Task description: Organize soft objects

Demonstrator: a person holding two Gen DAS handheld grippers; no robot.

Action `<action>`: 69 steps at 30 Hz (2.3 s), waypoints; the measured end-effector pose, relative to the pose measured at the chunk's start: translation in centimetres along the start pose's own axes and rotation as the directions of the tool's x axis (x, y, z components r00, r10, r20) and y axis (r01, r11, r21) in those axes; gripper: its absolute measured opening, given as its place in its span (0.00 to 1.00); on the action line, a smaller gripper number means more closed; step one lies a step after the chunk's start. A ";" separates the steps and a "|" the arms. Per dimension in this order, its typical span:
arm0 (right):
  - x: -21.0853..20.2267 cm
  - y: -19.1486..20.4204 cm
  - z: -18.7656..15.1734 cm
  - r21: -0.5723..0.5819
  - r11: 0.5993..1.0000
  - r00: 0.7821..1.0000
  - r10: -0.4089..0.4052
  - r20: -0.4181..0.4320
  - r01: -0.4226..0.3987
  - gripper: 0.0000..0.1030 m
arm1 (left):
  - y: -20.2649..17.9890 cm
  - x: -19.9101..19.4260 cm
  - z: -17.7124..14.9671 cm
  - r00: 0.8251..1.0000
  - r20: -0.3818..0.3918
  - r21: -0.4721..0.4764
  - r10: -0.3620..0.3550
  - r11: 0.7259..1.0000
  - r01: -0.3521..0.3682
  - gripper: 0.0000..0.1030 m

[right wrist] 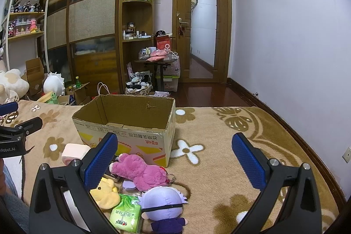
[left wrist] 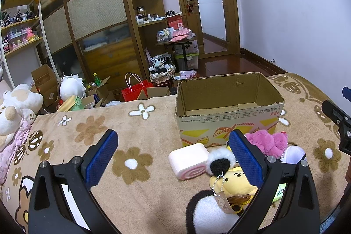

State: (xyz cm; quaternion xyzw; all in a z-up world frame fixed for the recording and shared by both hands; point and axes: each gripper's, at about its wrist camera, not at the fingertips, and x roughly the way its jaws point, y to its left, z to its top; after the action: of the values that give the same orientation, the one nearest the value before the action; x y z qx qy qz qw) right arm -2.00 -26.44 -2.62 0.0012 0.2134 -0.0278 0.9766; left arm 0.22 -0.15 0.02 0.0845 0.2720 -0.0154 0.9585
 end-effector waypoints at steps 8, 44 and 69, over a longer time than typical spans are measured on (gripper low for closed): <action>0.0 0.0 0.0 -0.001 1.000 1.000 -0.002 -0.001 0.002 1.00 | 0.0 0.0 0.0 1.000 -0.001 0.001 0.000 1.000 0.000 0.97; 1.6 0.5 -0.6 -0.005 1.000 0.999 0.017 -0.037 -0.018 1.00 | 1.6 4.8 1.3 0.985 -0.166 -0.047 -0.055 0.998 0.048 0.97; 12.9 5.3 -4.2 -0.080 0.978 0.928 0.154 -0.340 -0.192 1.00 | -0.4 16.5 -0.4 0.874 -0.474 -0.066 -0.106 0.994 0.084 0.97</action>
State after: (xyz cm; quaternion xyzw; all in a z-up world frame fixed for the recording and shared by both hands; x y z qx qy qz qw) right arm 8.29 -21.75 -11.85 -0.0298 0.3751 0.0711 0.9238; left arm 14.09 -0.17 -9.00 0.0512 0.5032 -0.0352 0.8619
